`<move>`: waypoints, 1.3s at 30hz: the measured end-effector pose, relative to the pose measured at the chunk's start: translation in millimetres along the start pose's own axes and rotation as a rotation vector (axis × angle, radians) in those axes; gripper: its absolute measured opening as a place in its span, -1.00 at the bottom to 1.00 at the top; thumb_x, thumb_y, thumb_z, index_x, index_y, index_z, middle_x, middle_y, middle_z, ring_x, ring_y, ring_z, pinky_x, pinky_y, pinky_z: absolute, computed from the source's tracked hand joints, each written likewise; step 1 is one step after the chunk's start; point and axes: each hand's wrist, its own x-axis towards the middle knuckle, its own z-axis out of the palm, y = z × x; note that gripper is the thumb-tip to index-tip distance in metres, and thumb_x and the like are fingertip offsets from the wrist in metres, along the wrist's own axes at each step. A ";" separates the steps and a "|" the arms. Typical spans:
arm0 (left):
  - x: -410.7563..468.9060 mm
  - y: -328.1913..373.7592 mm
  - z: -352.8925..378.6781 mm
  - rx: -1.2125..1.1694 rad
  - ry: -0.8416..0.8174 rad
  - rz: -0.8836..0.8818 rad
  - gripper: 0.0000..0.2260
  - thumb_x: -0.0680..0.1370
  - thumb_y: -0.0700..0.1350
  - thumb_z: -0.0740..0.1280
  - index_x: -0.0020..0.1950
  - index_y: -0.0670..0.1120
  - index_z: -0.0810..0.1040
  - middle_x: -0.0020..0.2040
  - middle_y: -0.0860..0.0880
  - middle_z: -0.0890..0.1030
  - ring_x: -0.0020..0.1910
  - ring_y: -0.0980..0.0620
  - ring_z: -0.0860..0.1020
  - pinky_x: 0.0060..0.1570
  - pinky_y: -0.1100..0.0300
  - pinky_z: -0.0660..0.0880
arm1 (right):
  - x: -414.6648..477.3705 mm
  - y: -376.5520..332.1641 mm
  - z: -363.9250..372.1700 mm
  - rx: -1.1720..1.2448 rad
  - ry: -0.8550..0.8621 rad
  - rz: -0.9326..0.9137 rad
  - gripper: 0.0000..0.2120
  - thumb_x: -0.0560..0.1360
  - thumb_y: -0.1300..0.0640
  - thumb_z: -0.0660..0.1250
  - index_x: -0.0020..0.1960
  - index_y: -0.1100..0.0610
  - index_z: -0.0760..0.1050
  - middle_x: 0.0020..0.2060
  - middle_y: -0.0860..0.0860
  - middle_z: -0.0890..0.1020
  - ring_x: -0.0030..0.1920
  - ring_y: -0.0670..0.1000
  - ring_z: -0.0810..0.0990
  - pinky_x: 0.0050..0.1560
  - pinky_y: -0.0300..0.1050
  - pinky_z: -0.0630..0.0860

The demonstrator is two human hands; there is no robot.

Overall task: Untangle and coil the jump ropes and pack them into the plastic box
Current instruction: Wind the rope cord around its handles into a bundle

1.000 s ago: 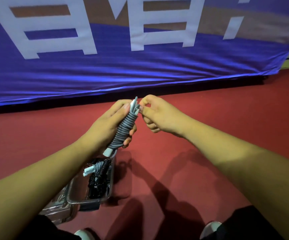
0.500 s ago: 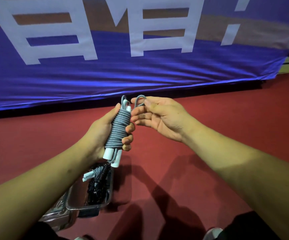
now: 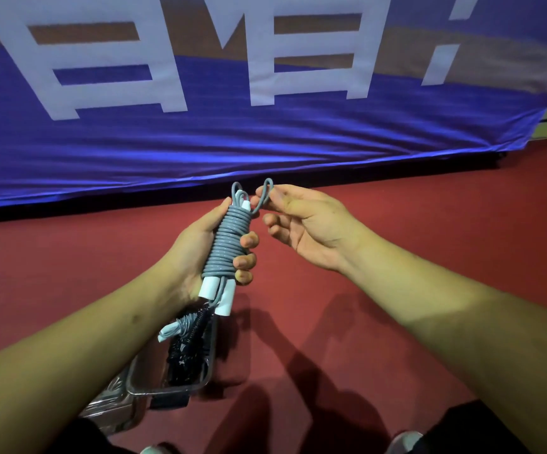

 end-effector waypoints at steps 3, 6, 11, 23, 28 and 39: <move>-0.5 -1.4 0.6 0.005 -0.001 -0.011 -0.66 0.62 0.20 0.09 0.06 0.06 0.57 -0.37 -0.04 0.41 -0.55 0.02 0.36 -0.49 0.23 0.37 | 3.0 0.1 2.1 0.029 0.057 -0.019 -0.88 0.59 0.28 0.23 0.05 0.28 0.52 -0.20 0.09 0.61 -0.38 -0.11 0.57 -0.30 -0.30 0.56; 0.0 -4.0 2.0 0.007 0.007 -0.030 -0.65 0.62 0.19 0.10 0.00 0.03 0.58 -0.37 -0.04 0.42 -0.54 0.01 0.37 -0.47 0.24 0.38 | 3.9 -6.2 1.4 -0.089 0.082 -0.011 -0.92 0.55 0.33 0.27 -0.01 0.33 0.54 -0.25 0.13 0.59 -0.39 -0.09 0.57 -0.31 -0.29 0.56; -0.8 -6.9 3.1 0.038 0.059 -0.040 -0.68 0.61 0.17 0.13 -0.01 0.00 0.56 -0.36 -0.06 0.41 -0.54 -0.01 0.37 -0.47 0.23 0.40 | 3.0 -10.9 4.3 -0.396 0.145 -0.053 -0.97 0.46 0.37 0.39 -0.14 0.35 0.59 -0.31 0.18 0.60 -0.42 -0.04 0.53 -0.36 -0.24 0.55; 2.8 -10.8 12.8 0.186 0.147 -0.035 -0.62 0.58 0.26 0.16 -0.10 0.00 0.58 -0.40 -0.06 0.38 -0.59 -0.01 0.35 -0.51 0.24 0.40 | -2.4 -21.5 10.0 -0.932 0.165 -0.141 -0.91 0.40 0.36 0.40 -0.29 0.32 0.60 -0.47 0.15 0.56 -0.54 -0.03 0.44 -0.48 -0.19 0.42; 2.8 -9.2 13.5 0.172 0.143 -0.055 -0.64 0.56 0.25 0.18 -0.10 0.00 0.57 -0.40 -0.05 0.38 -0.58 -0.01 0.36 -0.53 0.24 0.41 | -1.6 -17.5 10.2 -1.174 0.191 -0.250 -0.89 0.43 0.24 0.41 -0.25 0.24 0.62 -0.50 -0.01 0.55 -0.56 -0.15 0.42 -0.45 -0.23 0.38; -3.5 -5.0 14.0 0.199 0.084 -0.123 -0.65 0.55 0.26 0.21 -0.12 0.00 0.54 -0.40 -0.04 0.36 -0.57 0.01 0.34 -0.50 0.23 0.39 | -1.0 -6.5 6.0 -1.235 0.142 -0.426 -0.66 0.48 0.28 0.36 0.24 0.10 0.56 -0.27 -0.03 0.64 -0.27 -0.18 0.57 -0.14 -0.30 0.47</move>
